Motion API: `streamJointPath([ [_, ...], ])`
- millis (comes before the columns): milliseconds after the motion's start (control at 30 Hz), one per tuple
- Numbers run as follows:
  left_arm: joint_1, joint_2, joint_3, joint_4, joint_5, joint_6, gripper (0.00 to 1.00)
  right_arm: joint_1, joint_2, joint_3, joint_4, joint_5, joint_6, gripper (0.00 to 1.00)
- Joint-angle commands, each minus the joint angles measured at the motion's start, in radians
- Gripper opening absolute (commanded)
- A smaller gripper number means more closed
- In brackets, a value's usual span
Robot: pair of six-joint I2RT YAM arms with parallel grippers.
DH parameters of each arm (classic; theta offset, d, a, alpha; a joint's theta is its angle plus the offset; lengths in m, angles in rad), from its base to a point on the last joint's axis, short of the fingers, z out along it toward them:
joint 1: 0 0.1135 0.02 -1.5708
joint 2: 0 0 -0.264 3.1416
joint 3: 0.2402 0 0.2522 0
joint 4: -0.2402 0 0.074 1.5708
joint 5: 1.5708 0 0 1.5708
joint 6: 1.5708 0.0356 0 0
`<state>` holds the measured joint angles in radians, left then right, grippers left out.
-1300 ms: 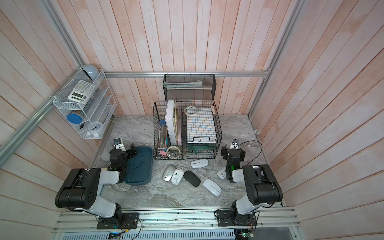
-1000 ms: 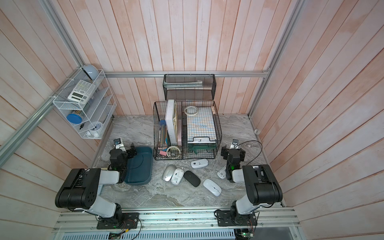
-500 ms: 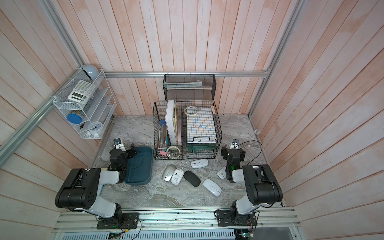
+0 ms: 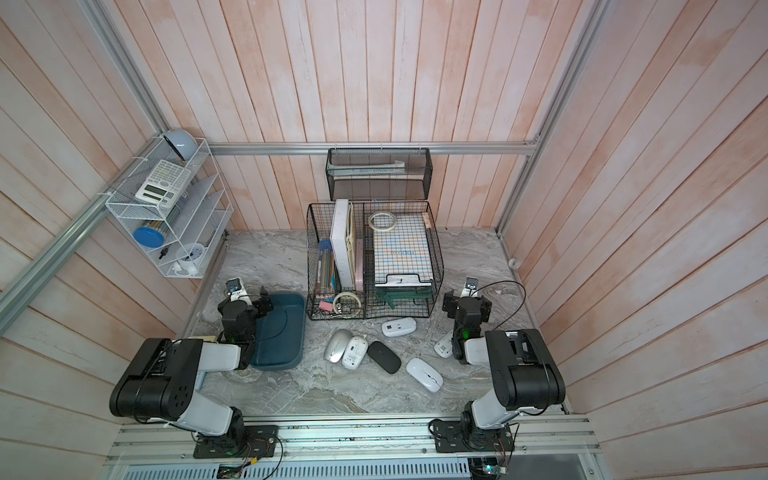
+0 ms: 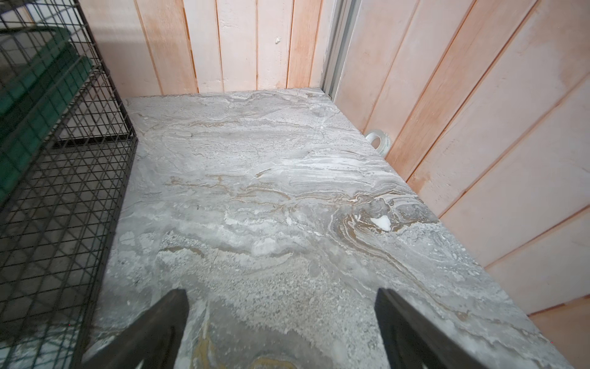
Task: Put the mouse in the storage box
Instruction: Pick up the mouse from the center of the board.
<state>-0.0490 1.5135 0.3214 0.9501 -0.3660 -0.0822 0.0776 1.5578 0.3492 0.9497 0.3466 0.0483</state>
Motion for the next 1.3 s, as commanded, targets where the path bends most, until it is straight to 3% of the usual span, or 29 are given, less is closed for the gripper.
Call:
streamJointPath([
  [0, -0.046, -0.13, -0.031, 0.008, -0.155, 0.023, 1.0, -0.002, 0.007, 0.016, 0.008, 0.014, 0.007, 0.98],
  [100, -0.07, -0.314, 0.007, -0.19, -0.189, -0.014, 1.0, 0.014, -0.065, -0.005, -0.013, 0.096, 0.017, 0.97],
  [200, -0.068, -0.47, 0.102, -0.502, -0.29, -0.351, 1.0, 0.088, -0.241, 0.045, -0.222, 0.25, -0.013, 0.97],
  [267, -0.043, -0.535, 0.197, -0.803, -0.265, -0.634, 1.0, 0.1, -0.386, 0.133, -0.517, 0.253, 0.143, 0.96],
  [300, -0.026, -0.552, 0.227, -0.9, -0.202, -0.723, 1.0, 0.099, -0.438, 0.172, -0.661, 0.217, 0.227, 0.95],
  [367, 0.028, -0.596, 0.238, -0.917, 0.127, -0.71, 1.0, 0.097, -0.524, 0.218, -0.872, 0.089, 0.313, 0.95],
  [500, 0.032, -0.674, 0.303, -1.138, 0.385, -0.737, 0.99, 0.099, -0.67, 0.192, -1.087, -0.093, 0.386, 0.94],
  [567, 0.034, -0.656, 0.408, -1.315, 0.592, -0.649, 0.97, 0.099, -0.757, 0.188, -1.206, -0.193, 0.434, 0.93],
  [667, 0.034, -0.58, 0.541, -1.514, 0.908, -0.627, 0.97, 0.103, -0.862, 0.178, -1.336, -0.374, 0.501, 0.86],
  [733, 0.032, -0.563, 0.61, -1.653, 0.987, -0.565, 0.97, 0.119, -0.898, 0.175, -1.415, -0.44, 0.565, 0.8],
  [933, 0.023, -0.702, 0.6, -1.788, 0.8, -0.505, 0.97, 0.209, -0.898, 0.155, -1.589, -0.584, 0.666, 0.76],
  [1100, 0.022, -0.752, 0.546, -1.762, 0.724, -0.495, 0.97, 0.302, -0.84, 0.109, -1.626, -0.536, 0.686, 0.76],
  [1267, 0.023, -0.749, 0.525, -1.774, 0.688, -0.474, 0.97, 0.309, -0.735, 0.083, -1.573, -0.506, 0.675, 0.78],
])
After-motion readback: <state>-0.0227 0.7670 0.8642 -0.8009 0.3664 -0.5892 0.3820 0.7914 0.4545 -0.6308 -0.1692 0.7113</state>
